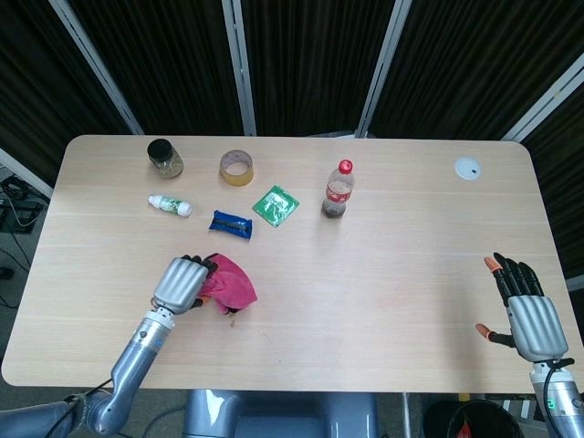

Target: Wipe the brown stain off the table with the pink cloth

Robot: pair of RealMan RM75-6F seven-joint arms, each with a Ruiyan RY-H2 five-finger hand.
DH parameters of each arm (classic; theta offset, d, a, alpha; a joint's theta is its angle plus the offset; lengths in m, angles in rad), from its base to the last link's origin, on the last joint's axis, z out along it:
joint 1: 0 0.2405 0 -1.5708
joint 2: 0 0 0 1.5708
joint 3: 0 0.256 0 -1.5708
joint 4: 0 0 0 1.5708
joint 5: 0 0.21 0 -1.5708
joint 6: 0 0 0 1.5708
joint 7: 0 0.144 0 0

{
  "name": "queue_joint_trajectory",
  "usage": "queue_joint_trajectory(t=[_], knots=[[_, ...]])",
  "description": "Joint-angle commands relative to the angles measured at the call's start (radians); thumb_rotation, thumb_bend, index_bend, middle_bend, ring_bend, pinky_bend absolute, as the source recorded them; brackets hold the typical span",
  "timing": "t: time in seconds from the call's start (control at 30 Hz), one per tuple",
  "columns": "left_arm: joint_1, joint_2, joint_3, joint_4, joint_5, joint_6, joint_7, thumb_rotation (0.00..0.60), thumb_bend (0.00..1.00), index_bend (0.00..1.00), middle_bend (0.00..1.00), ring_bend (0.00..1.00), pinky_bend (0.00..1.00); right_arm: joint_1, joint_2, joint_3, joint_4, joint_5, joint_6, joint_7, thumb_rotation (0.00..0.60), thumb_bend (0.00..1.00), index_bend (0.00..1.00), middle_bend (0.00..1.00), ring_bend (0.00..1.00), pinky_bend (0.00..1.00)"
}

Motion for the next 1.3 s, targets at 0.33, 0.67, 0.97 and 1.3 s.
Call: queue_joint_trajectory(t=[0.33,0.67,0.97,1.3], knots=[[-0.050,-0.129,0.053,0.070,-0.050,-0.047,0.088,0.600,0.61,0.78,0.52,0.43,0.49,0.002,0.008,0.000,-0.002,0.006,-0.009,0.022,0.600,0.02,0.00,0.00,0.00,0.00],[-0.061,-0.176,0.089,0.140,-0.066,-0.072,0.103,0.600,0.62,0.79,0.52,0.42,0.49,0.001,0.009,0.000,-0.008,0.013,-0.012,0.016,0.600,0.02,0.00,0.00,0.00,0.00],[-0.051,-0.125,0.083,0.184,-0.078,-0.051,0.085,0.600,0.63,0.79,0.52,0.43,0.49,0.002,0.009,-0.001,-0.007,0.010,-0.012,0.018,0.600,0.02,0.01,0.00,0.00,0.00],[-0.015,-0.016,0.092,0.229,-0.082,-0.036,0.007,0.600,0.63,0.79,0.52,0.42,0.49,0.001,0.008,-0.003,-0.013,0.011,-0.012,0.007,0.600,0.02,0.01,0.00,0.00,0.00]])
